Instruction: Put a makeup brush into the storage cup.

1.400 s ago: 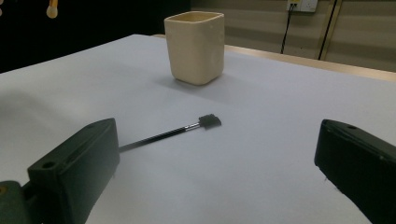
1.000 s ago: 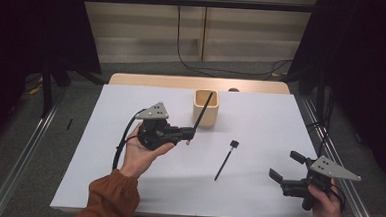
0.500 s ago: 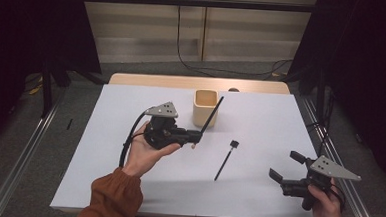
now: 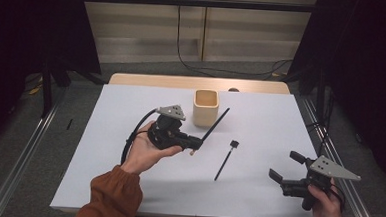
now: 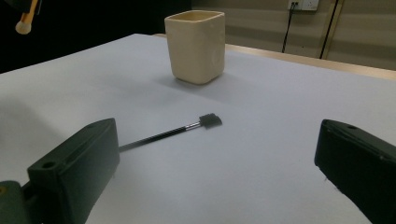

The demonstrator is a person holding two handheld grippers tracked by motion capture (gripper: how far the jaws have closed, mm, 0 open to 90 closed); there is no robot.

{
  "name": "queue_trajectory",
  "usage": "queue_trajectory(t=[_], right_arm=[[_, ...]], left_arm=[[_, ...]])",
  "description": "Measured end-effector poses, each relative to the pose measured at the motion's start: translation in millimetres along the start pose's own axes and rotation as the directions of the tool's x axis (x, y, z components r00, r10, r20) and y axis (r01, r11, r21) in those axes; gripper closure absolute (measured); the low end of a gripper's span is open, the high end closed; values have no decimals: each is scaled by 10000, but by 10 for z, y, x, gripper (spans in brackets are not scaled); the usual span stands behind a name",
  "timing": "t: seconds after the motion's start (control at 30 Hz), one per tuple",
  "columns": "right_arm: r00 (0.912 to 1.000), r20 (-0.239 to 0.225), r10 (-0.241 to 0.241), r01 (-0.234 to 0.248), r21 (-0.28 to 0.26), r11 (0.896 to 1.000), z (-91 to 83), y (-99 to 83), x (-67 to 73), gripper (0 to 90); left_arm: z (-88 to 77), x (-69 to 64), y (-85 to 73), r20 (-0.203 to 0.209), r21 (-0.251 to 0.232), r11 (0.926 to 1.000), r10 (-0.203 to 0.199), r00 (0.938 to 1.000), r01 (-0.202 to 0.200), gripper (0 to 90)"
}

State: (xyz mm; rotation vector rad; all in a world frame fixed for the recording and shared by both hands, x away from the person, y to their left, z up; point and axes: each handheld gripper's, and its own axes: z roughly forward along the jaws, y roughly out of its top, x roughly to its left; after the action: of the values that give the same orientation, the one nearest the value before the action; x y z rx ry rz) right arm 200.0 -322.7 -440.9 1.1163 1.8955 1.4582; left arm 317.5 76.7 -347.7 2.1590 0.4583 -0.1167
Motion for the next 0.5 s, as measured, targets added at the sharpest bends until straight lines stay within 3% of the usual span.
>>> queue_trajectory(t=[0.17,0.23,0.37,0.5], right_arm=[[10000,-16,-5,5,21,10000,5,1,3,0],[10000,-8,-6,6,25,10000,6,1,4,0],[10000,-13,-12,12,3,10000,3,1,3,0],[10000,-21,-10,10,14,10000,4,0,1,0]], left_arm=[[37,-26,33,-224,775,9957,528,9984,-509,848],[78,-51,50,-247,1138,9922,548,9982,-517,848],[131,-82,98,-308,1770,9813,817,9962,-750,848],[167,-111,151,-196,2695,9600,847,9962,-763,848]])
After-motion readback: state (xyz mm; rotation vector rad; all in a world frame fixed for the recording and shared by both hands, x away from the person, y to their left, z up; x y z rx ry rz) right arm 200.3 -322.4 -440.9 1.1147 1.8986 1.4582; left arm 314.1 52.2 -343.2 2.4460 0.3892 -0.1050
